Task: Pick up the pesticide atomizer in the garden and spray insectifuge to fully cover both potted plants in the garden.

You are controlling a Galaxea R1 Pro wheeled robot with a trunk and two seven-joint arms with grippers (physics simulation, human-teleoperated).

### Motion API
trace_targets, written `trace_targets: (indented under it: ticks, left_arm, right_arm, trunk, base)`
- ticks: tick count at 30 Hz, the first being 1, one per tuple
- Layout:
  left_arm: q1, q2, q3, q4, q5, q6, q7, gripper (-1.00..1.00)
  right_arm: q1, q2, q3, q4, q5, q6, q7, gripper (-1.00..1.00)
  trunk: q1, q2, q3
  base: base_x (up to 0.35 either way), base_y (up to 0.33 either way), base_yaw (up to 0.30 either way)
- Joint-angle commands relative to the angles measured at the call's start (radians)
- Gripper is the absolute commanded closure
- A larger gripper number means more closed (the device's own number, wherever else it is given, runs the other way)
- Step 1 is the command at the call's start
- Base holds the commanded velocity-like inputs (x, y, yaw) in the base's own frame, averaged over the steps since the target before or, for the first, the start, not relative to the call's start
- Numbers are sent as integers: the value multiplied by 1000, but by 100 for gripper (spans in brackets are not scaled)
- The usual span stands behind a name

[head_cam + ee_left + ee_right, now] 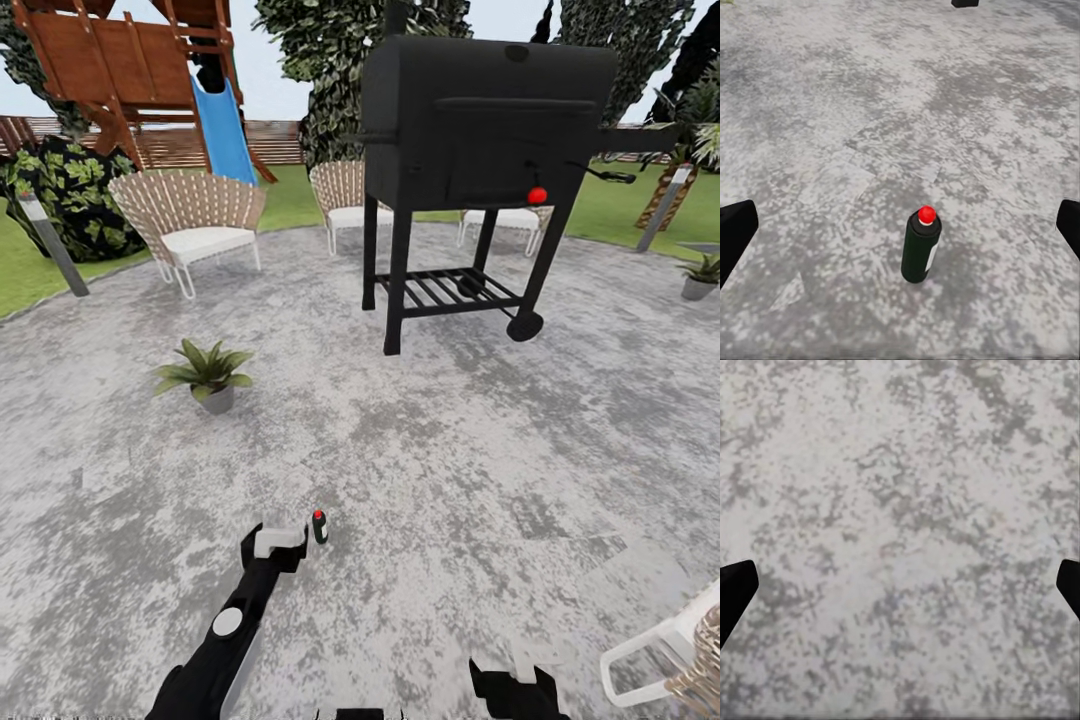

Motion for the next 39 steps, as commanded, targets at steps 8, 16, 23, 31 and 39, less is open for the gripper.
trace_targets:
  ticks: [8, 16, 23, 31, 39]
  left_arm:
    - [0, 3, -1, 0, -9, -6, 0, -100]
    - [0, 2, -2, -2, -9, -6, 0, -100]
    - [0, 2, -3, -3, -9, -6, 0, -100]
    - [-1, 2, -3, -12, -9, -6, 0, -100]
    - [0, 2, -4, -17, -9, -6, 0, -100]
  right_arm:
    - [0, 0, -1, -9, -1, 6, 0, -100]
    - [0, 1, -2, -16, -1, 6, 2, -100]
    - [0, 2, -2, -16, -1, 6, 2, -100]
    - [0, -2, -3, -83, -1, 6, 0, -100]
    - [0, -5, -11, -223, 5, 6, -3, -100]
  trunk:
    - [3, -2, -42]
    - [7, -4, -86]
    - [8, -5, -98]
    - [9, -5, -114]
    - [9, -5, -114]
  base:
    - [0, 0, 0]
    - [0, 0, 0]
    - [0, 0, 0]
    - [0, 0, 0]
    - [0, 0, 0]
